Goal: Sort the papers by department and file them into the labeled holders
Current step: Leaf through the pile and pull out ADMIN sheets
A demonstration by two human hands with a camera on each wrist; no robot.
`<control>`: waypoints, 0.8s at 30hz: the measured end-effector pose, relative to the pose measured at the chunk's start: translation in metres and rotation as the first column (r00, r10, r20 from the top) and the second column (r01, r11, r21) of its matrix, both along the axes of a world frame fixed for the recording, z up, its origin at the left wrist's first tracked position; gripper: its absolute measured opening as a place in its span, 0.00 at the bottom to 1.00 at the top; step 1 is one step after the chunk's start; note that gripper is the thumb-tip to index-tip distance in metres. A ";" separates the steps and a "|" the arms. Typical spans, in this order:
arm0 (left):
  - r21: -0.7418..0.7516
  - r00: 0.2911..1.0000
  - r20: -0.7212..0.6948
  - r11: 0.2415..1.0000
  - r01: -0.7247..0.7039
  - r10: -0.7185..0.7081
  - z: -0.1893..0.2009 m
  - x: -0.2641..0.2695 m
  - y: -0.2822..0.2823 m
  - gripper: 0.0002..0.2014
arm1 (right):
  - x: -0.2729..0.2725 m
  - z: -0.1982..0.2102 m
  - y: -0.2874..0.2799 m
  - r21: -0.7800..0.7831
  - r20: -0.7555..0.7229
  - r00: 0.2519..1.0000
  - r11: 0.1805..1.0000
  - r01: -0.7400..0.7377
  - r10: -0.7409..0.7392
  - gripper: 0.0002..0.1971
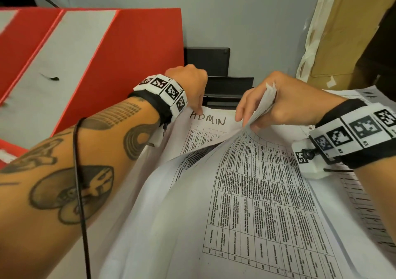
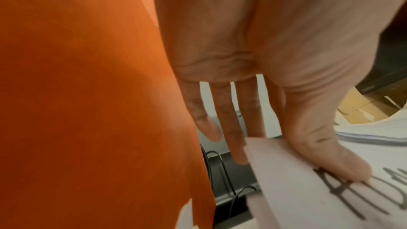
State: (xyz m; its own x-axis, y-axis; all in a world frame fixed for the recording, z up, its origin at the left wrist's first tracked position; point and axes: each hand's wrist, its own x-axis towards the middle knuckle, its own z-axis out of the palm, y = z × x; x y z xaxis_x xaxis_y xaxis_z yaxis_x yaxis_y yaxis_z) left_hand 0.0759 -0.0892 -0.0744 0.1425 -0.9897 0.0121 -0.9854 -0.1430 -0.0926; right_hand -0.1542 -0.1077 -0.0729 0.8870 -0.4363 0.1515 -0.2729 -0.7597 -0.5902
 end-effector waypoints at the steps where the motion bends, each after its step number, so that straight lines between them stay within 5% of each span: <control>1: -0.021 1.000 -0.014 1.000 0.008 -0.009 0.006 -0.001 0.002 0.19 | 0.000 0.000 0.000 -0.010 0.011 1.000 1.000 0.015 -0.015 0.23; 4: -0.064 0.997 -0.036 0.996 0.059 -0.061 0.022 -0.005 0.010 0.17 | -0.001 -0.003 -0.004 -0.044 0.049 0.990 0.990 0.131 -0.129 0.14; 7: -0.102 0.990 -0.018 0.985 0.140 -0.143 0.037 -0.007 0.016 0.09 | 0.000 -0.002 -0.002 -0.097 0.122 0.967 0.967 0.235 -0.223 0.15; 10: -0.133 0.969 0.027 0.960 0.246 -0.244 0.050 -0.009 0.016 0.18 | 0.001 -0.002 -0.003 -0.086 0.158 0.944 0.948 0.305 -0.289 0.15; 16: -0.084 0.944 -0.003 0.941 0.328 -0.329 0.065 -0.016 0.015 0.09 | 0.008 -0.007 -0.002 -0.191 0.132 0.951 0.934 0.302 -0.280 0.21; 24: -0.116 0.942 -0.187 0.958 0.261 -0.279 0.066 -0.015 0.024 0.06 | 0.007 -0.006 0.000 -0.186 0.185 0.924 0.912 0.366 -0.334 0.19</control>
